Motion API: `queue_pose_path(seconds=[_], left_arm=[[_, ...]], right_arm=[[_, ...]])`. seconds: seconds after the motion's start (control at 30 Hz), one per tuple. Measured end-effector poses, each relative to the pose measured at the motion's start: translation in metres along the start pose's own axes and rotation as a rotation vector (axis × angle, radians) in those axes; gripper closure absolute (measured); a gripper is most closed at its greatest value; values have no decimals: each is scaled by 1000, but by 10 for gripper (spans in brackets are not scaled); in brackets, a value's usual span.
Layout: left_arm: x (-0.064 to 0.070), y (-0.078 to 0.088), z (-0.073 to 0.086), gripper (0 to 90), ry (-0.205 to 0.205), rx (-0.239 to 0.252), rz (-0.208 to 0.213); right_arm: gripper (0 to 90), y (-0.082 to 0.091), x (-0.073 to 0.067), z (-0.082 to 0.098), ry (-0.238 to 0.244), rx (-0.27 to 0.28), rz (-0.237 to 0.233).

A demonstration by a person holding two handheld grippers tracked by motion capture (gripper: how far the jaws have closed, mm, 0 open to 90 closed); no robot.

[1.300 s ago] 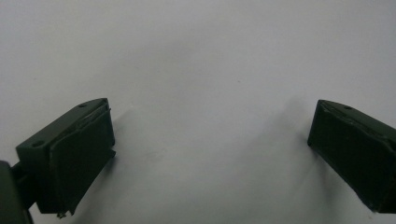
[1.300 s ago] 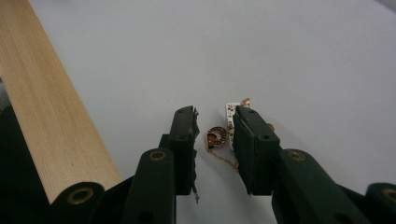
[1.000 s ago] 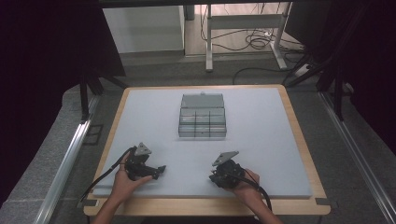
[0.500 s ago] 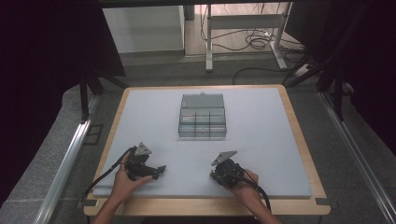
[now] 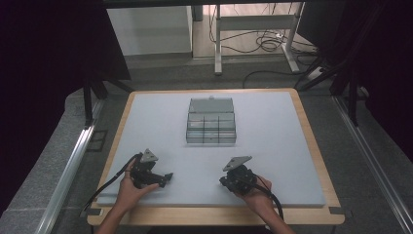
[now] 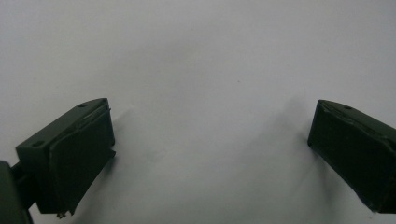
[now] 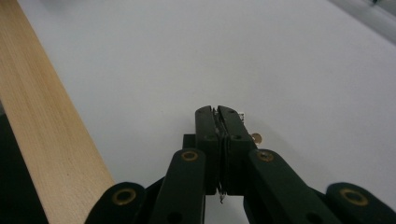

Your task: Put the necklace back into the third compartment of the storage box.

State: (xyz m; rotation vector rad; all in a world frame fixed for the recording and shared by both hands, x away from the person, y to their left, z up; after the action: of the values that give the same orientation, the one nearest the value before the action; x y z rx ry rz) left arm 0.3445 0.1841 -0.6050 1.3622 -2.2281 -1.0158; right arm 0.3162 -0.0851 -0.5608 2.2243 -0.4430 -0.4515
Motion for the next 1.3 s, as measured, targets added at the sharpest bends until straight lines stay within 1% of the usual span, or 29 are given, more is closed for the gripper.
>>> queue_pose_path(seconds=[0.27, 0.4, 0.5, 0.63, 0.93, 1.17, 1.3], left_arm=[[0, 0, 0, 2, 1, 1, 0], [0, 0, 0, 2, 1, 0, 0], [0, 0, 0, 2, 1, 1, 1], [0, 0, 0, 2, 1, 1, 1], [0, 0, 0, 2, 1, 0, 0], [0, 0, 0, 0, 0, -1, 0], [0, 0, 0, 0, -1, -1, -1]], right_arm=[[868, 7, -1, -4, 1, 34, -11], [869, 15, 0, -5, -17, 65, -20], [869, 23, 0, -8, -18, 96, -25], [869, 33, 0, -13, -14, 124, -23], [870, 46, -2, -19, -1, 159, -21], [870, 55, -1, -25, 2, 189, -14], [870, 64, -1, -28, -2, 216, -10]])
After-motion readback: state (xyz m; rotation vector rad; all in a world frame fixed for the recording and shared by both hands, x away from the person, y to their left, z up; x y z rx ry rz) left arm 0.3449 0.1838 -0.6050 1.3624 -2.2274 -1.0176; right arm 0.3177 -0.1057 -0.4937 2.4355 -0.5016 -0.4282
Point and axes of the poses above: each handheld gripper's, and its own axes: y roughly backward along the jaws, z roughly out of its underside, x roughly to its right, the point moved 7 cm from there along -y, roughly forward along the jaws, and after that the axes turned 11 degrees about -z, right-handed, at the moved point
